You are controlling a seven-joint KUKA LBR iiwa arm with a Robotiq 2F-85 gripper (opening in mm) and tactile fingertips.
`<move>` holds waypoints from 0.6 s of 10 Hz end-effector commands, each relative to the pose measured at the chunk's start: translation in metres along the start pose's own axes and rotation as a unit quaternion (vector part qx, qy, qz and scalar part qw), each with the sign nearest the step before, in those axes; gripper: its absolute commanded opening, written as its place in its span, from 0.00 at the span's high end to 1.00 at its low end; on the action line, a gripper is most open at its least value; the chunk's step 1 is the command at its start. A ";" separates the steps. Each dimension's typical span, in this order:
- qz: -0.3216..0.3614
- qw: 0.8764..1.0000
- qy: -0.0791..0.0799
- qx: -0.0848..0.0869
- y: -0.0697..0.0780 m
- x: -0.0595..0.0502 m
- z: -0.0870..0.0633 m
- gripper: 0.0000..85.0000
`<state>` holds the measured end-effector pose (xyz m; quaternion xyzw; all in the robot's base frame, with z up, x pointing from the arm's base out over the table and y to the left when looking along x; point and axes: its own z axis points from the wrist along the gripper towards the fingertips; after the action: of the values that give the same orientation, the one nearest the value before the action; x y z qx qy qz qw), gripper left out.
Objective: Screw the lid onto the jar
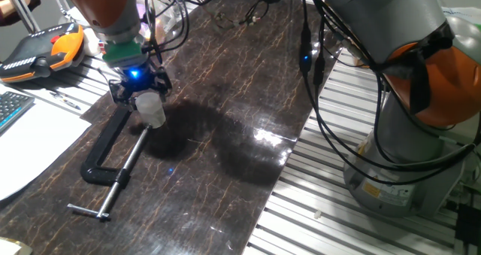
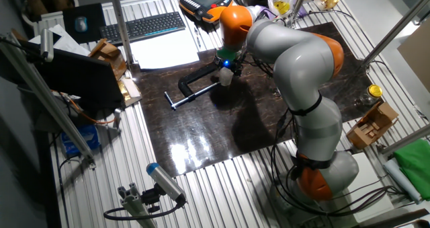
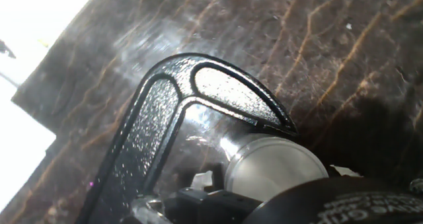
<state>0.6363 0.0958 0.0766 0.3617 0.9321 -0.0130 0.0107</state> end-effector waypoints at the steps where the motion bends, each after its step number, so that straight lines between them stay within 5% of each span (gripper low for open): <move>1: -0.058 0.998 0.000 -0.001 -0.001 0.000 -0.001 0.02; 6: -0.061 0.998 -0.001 0.003 -0.002 0.002 -0.003 0.10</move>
<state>0.6338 0.0957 0.0798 0.3041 0.9524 -0.0169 0.0099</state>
